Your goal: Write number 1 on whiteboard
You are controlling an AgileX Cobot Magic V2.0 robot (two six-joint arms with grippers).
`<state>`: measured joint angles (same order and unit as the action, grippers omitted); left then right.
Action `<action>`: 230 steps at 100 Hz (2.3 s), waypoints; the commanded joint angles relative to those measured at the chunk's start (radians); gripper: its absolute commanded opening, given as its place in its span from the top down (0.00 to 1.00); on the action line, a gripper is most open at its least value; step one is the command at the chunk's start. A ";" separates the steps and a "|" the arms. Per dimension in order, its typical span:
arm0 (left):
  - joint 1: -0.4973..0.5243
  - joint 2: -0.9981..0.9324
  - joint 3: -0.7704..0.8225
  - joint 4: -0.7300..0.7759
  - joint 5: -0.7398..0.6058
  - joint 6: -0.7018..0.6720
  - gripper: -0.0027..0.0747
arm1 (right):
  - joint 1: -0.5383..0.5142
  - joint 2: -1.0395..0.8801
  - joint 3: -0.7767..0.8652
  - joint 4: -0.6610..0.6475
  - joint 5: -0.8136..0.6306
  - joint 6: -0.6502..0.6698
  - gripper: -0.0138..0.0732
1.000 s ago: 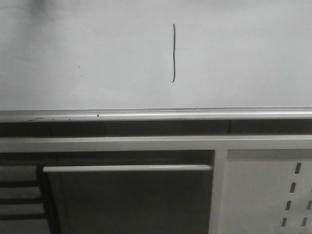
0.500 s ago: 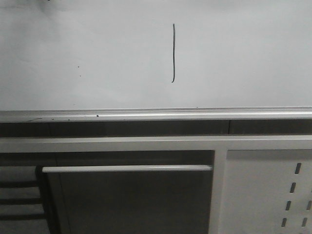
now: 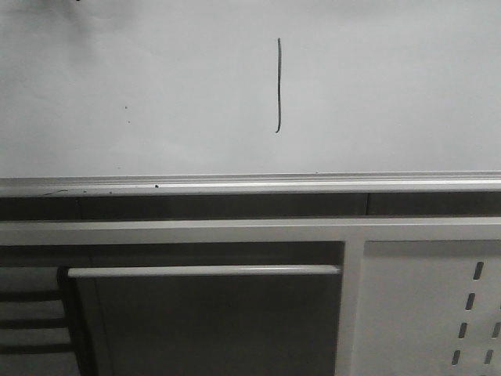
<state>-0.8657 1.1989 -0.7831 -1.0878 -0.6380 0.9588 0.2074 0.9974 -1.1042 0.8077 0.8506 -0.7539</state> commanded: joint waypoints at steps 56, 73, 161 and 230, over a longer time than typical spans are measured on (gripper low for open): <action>0.002 -0.532 0.123 -0.288 0.222 0.399 0.66 | -0.108 -0.200 0.058 0.000 -0.158 0.055 0.91; 0.002 -0.655 0.201 -0.316 0.375 0.445 0.99 | -0.123 -0.416 0.274 -0.002 -0.328 0.051 0.91; 0.002 -0.883 0.485 -0.335 0.620 0.446 0.99 | -0.123 -1.004 0.827 0.031 -0.440 0.051 0.92; 0.002 -0.883 0.487 -0.294 0.612 0.433 0.99 | -0.123 -1.004 0.827 0.031 -0.442 0.051 0.92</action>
<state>-0.8657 0.3092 -0.2710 -1.4121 -0.0188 1.4080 0.0905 -0.0107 -0.2549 0.8161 0.4603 -0.6991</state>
